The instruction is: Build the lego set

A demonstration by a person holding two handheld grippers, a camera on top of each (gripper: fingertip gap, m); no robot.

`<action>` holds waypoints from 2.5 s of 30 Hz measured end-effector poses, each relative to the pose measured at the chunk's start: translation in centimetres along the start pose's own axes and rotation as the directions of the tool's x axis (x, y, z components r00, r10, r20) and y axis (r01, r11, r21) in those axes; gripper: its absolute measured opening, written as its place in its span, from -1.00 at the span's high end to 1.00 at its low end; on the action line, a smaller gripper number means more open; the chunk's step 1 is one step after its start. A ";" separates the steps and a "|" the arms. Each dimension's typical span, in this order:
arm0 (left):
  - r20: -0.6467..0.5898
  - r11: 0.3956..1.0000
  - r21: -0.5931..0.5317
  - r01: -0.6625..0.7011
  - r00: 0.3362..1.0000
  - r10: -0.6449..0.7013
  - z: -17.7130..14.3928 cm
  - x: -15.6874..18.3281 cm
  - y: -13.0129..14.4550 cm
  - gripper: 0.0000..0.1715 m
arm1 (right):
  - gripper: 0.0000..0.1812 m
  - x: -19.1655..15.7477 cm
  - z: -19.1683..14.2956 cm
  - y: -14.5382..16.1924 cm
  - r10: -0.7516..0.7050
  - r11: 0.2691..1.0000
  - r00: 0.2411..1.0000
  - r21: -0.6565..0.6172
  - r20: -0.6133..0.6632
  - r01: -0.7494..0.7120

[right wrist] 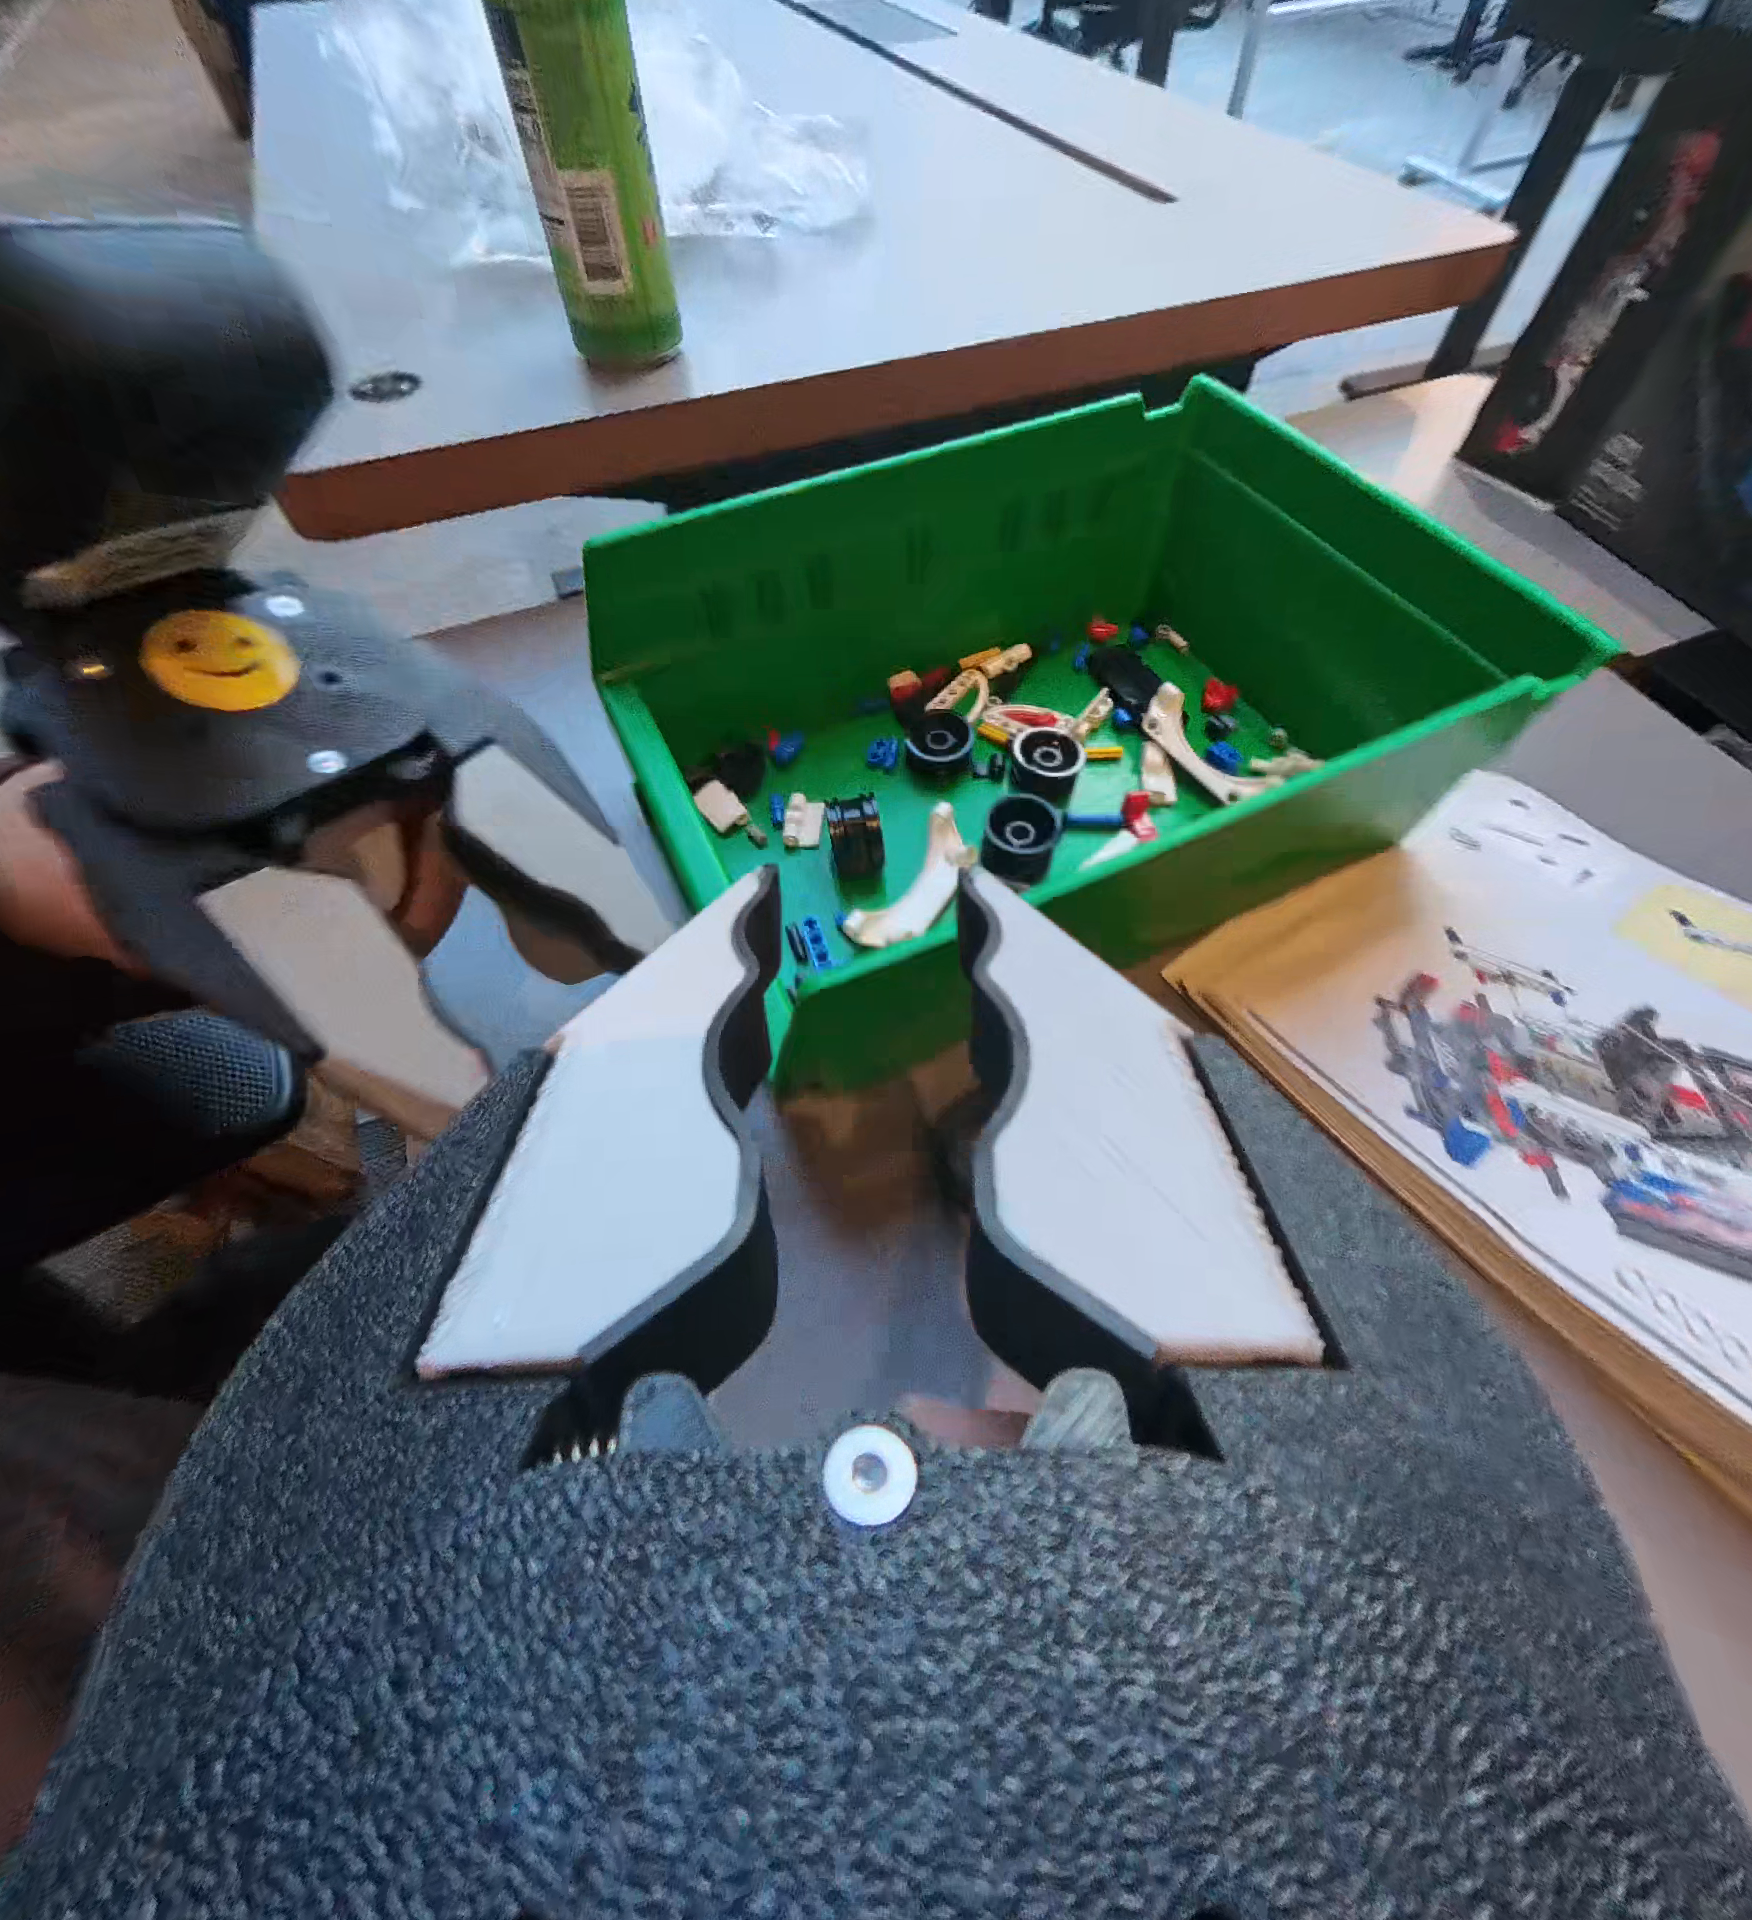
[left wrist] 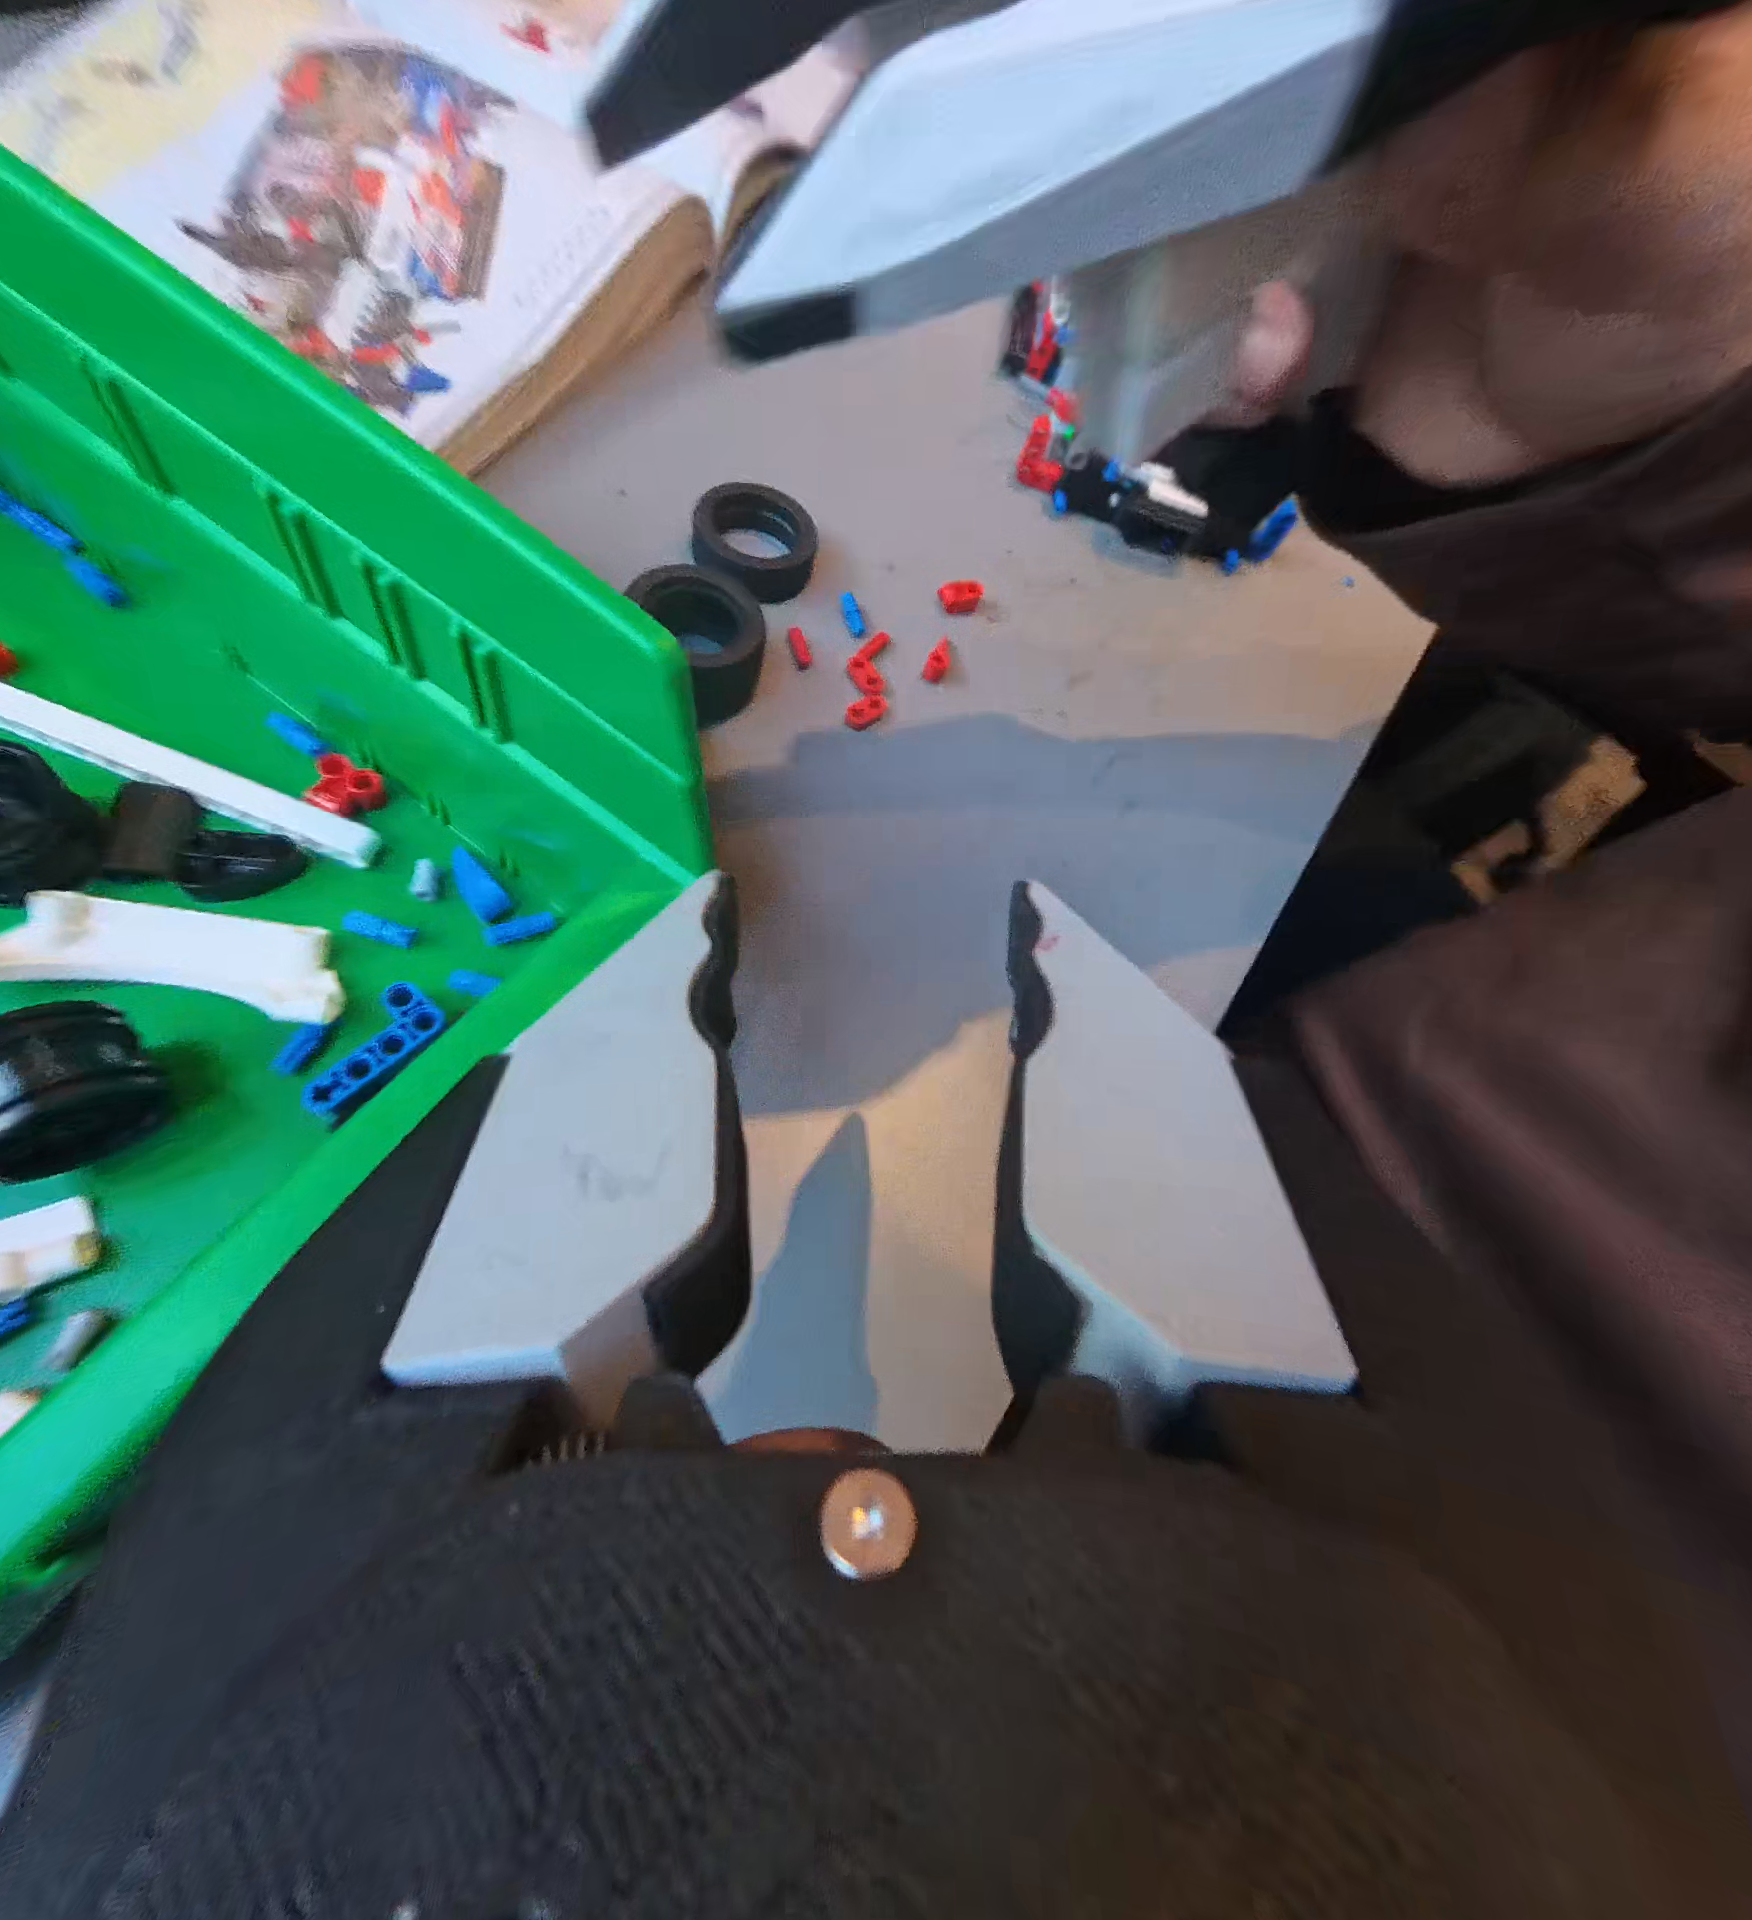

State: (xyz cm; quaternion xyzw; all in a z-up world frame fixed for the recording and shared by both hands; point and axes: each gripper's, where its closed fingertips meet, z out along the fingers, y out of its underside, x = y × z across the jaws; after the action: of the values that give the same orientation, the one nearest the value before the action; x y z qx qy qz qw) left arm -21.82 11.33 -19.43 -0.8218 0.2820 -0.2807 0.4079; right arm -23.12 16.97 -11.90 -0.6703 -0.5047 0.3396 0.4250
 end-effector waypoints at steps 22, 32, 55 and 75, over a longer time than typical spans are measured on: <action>-0.070 0.614 -0.726 -0.310 0.921 0.383 6.3 -13.8 0.9 0.85 | 0.71 1.9 -9.5 5.8 0.038 0.998 0.991 0.058 -0.127 -0.031; 0.225 0.782 -0.489 -0.386 0.811 0.541 0.3 -13.9 -5.9 0.86 | 0.71 3.9 -13.8 8.6 0.131 0.990 0.981 0.075 -0.145 -0.121; -0.044 0.703 -0.513 -0.493 0.833 0.552 15.5 3.6 0.3 0.82 | 0.73 4.4 -18.8 10.6 0.288 0.954 0.939 0.146 -0.186 -0.263; 0.368 0.937 -0.015 -0.349 0.869 0.330 9.2 2.6 -1.2 0.62 | 0.73 16.8 -37.5 17.2 0.309 0.925 0.643 0.380 -0.701 -0.030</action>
State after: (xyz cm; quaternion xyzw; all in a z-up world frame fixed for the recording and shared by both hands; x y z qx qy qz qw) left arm -13.38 14.87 -22.55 -0.7861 0.3338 -0.0546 0.5174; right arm 21.11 22.43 -12.76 -0.7126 -0.1531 0.1522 0.6675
